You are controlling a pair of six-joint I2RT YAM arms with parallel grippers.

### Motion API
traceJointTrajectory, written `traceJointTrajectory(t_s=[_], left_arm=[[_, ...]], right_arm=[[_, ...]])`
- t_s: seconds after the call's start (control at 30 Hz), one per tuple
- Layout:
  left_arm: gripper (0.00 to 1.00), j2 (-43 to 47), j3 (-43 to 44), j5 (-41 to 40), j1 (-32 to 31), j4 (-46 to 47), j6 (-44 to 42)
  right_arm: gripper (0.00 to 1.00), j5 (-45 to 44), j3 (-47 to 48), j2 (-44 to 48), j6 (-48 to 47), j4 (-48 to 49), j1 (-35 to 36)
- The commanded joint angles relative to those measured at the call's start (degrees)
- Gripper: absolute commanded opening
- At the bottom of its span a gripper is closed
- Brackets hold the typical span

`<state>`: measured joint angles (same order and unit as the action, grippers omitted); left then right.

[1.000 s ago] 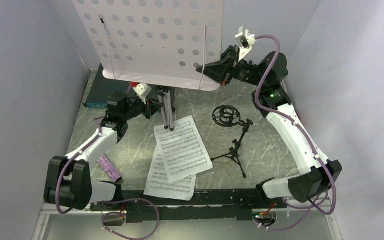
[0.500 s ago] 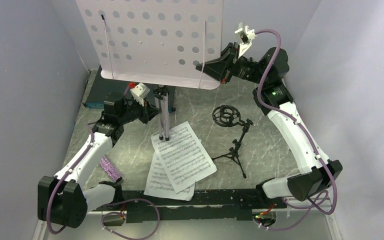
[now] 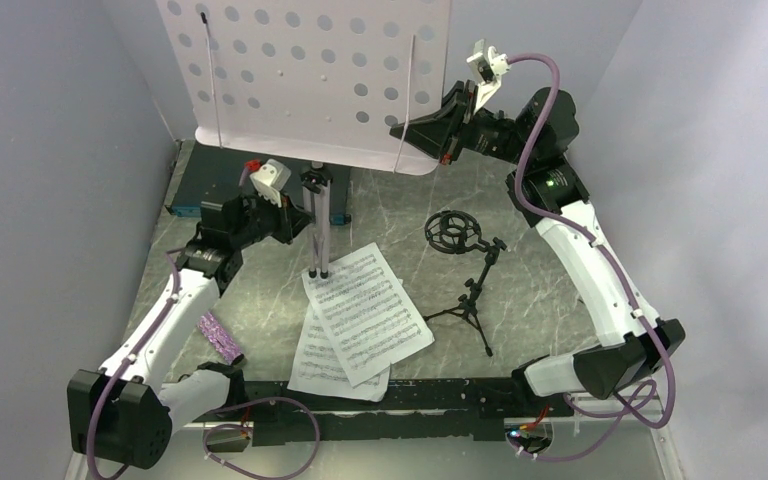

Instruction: Set up the instrument practice props

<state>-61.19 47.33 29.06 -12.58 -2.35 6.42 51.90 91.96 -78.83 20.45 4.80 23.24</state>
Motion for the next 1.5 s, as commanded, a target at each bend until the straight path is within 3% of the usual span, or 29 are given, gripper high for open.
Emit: traceJointTrajectory(t_s=[0.0, 0.3, 0.9, 1.03, 1.23, 1.47], left_arm=[[0.03, 3.56, 9.93, -3.99, 1.24, 5.34, 6.88], [0.03, 2.90, 16.02, -7.46, 1.24, -9.98, 7.65], [0.03, -3.22, 16.68, -18.49, 1.24, -15.43, 0.71], [0.03, -3.15, 15.98, -16.39, 1.24, -12.26, 0.53], [0.03, -1.37, 13.38, -4.36, 1.24, 0.89, 4.15], [0.03, -0.80, 8.68, 0.53, 1.22, 14.41, 7.55]], right_arm=[[0.00, -0.62, 4.99, 1.81, -8.69, -3.17, 0.20], [0.00, -1.54, 5.97, 1.87, -13.29, -6.92, 0.26], [0.00, -1.71, 10.98, 0.69, -16.86, -11.22, 0.23], [0.00, -0.67, 11.25, 0.62, -16.16, -10.42, 0.23], [0.00, 0.06, 11.21, -0.02, -15.72, -9.87, 0.25], [0.00, -0.40, 10.98, 0.08, -16.58, -10.52, 0.23]])
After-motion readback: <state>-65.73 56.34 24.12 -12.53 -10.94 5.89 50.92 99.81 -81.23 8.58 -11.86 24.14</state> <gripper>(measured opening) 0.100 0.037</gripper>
